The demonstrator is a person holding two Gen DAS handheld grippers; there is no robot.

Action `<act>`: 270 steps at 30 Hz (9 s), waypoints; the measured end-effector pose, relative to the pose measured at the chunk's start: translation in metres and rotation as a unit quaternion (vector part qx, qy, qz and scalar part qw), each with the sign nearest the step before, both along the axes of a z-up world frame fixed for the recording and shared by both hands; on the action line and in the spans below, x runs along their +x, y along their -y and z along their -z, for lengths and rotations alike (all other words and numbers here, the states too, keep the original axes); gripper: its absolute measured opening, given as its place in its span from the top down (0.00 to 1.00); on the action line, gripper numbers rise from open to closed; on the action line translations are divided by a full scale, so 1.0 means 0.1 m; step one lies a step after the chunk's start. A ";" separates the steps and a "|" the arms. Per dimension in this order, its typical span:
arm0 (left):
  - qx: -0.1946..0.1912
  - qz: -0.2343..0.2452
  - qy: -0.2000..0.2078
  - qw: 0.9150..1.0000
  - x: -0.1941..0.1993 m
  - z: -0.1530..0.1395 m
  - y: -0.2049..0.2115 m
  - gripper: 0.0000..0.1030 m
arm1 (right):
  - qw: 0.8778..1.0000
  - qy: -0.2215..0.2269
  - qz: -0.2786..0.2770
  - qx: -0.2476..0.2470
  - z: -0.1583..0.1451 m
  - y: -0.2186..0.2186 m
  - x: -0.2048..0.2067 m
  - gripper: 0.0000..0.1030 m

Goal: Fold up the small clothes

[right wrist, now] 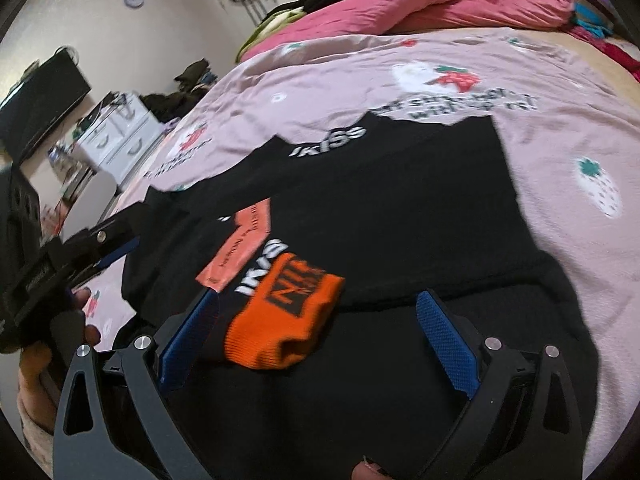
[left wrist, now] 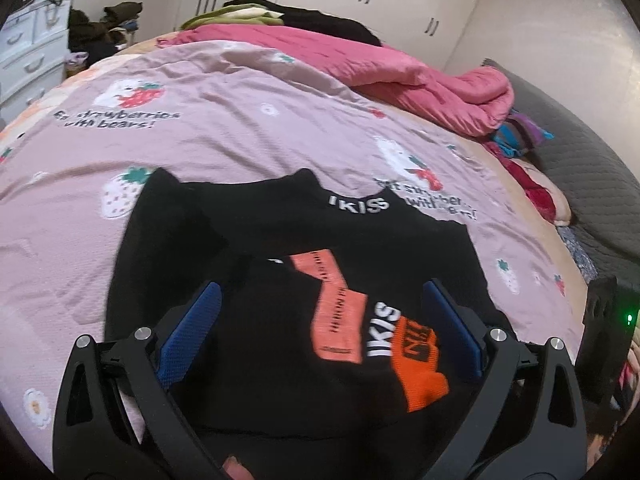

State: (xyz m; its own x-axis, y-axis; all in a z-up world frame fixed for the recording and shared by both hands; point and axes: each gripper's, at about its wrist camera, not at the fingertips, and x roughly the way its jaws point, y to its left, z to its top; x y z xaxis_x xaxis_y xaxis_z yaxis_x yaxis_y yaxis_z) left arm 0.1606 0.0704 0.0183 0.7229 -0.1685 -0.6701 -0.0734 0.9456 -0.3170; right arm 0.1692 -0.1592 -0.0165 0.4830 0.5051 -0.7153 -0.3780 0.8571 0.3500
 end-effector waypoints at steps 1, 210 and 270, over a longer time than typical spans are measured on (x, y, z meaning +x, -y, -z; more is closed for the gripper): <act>-0.003 -0.003 0.001 1.000 -0.01 -0.01 -0.04 0.09 | 1.000 0.002 0.000 -0.005 0.00 -0.03 0.01 0.06; 0.136 0.000 -0.024 0.990 -1.32 0.18 -0.31 0.09 | 0.985 0.147 0.047 -0.076 -0.43 1.12 -0.63 0.05; -0.010 0.005 -0.076 0.997 -2.35 0.61 -0.31 0.57 | 0.992 0.064 0.024 -0.105 0.27 1.55 -1.85 0.04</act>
